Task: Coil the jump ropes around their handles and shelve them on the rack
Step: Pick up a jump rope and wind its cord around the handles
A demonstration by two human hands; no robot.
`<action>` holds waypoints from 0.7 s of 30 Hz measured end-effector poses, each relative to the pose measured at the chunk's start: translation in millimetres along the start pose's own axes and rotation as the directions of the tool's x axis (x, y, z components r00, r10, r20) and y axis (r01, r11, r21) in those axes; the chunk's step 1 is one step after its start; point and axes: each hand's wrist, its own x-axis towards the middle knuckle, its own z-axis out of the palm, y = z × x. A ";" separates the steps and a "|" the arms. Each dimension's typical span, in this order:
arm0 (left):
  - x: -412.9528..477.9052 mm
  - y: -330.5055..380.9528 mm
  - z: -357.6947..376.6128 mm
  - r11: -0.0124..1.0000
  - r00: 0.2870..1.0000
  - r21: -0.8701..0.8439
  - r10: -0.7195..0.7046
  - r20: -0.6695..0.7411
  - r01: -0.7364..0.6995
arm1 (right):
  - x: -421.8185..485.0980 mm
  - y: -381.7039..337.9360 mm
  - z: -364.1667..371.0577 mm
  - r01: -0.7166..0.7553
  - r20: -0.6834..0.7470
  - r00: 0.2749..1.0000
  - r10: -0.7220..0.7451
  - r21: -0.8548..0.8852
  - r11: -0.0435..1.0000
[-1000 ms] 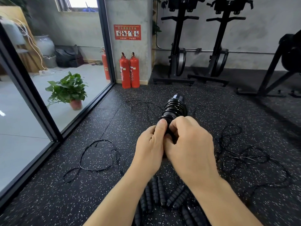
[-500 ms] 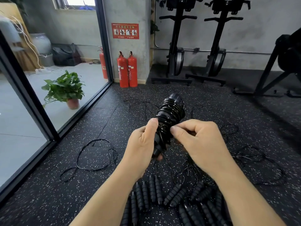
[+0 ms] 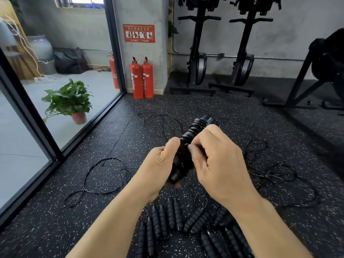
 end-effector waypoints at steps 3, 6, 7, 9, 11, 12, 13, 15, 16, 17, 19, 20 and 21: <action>-2.8 4.7 1.8 0.999 1.000 -0.036 -0.018 0.024 0.018 | -2.1 -1.1 1.9 -0.005 -0.067 0.998 0.005 0.008 1.000; -4.9 5.5 1.7 0.999 0.999 -0.027 -0.022 0.044 0.023 | -3.3 -2.2 7.1 -0.184 -0.083 0.977 0.198 0.152 0.971; -4.9 4.6 0.8 0.999 0.999 -0.026 -0.016 0.047 0.018 | -2.7 -2.2 7.8 -0.228 -0.068 0.967 0.244 0.186 0.956; -4.8 2.1 -2.8 1.000 0.999 -0.003 -0.001 0.045 0.001 | -2.0 -0.9 8.4 -0.251 -0.008 0.966 0.258 0.204 0.946; -4.7 -0.3 -6.8 0.999 0.999 0.038 0.001 0.041 -0.002 | -1.4 -0.1 7.2 -0.216 0.055 0.976 0.209 0.169 0.962; -4.3 -1.6 -8.4 0.998 0.999 0.060 -0.002 0.037 -0.001 | -0.9 0.1 6.2 -0.196 0.078 0.979 0.186 0.145 0.970; -3.7 -3.2 -10.0 0.997 0.999 0.082 0.000 0.032 -0.003 | 0.2 -0.3 5.1 -0.177 0.099 0.981 0.166 0.120 0.977; -4.0 -5.4 -11.7 0.993 0.999 0.118 0.017 0.027 -0.020 | 3.4 -1.5 4.3 -0.139 0.155 0.979 0.129 0.058 0.989; -4.8 -6.2 -11.7 0.991 0.999 0.130 0.026 0.032 -0.030 | 4.8 -1.9 4.3 -0.120 0.183 0.977 0.113 0.033 0.992; -5.4 -7.0 -11.0 0.990 0.999 0.136 0.033 0.038 -0.038 | 6.0 -1.8 4.8 -0.107 0.194 0.976 0.100 0.024 0.994; -7.3 -6.1 -9.3 0.990 0.998 0.130 0.050 0.038 -0.054 | 6.6 -1.4 6.8 -0.100 0.164 0.982 0.090 0.051 0.994; -7.7 -5.1 -8.5 0.991 0.998 0.122 0.057 0.033 -0.060 | 6.1 -1.4 8.0 -0.094 0.131 0.988 0.084 0.068 0.993; -7.5 -4.1 -7.4 0.991 0.998 0.115 0.063 0.028 -0.066 | 5.2 -1.5 9.4 -0.087 0.098 0.992 0.079 0.083 0.993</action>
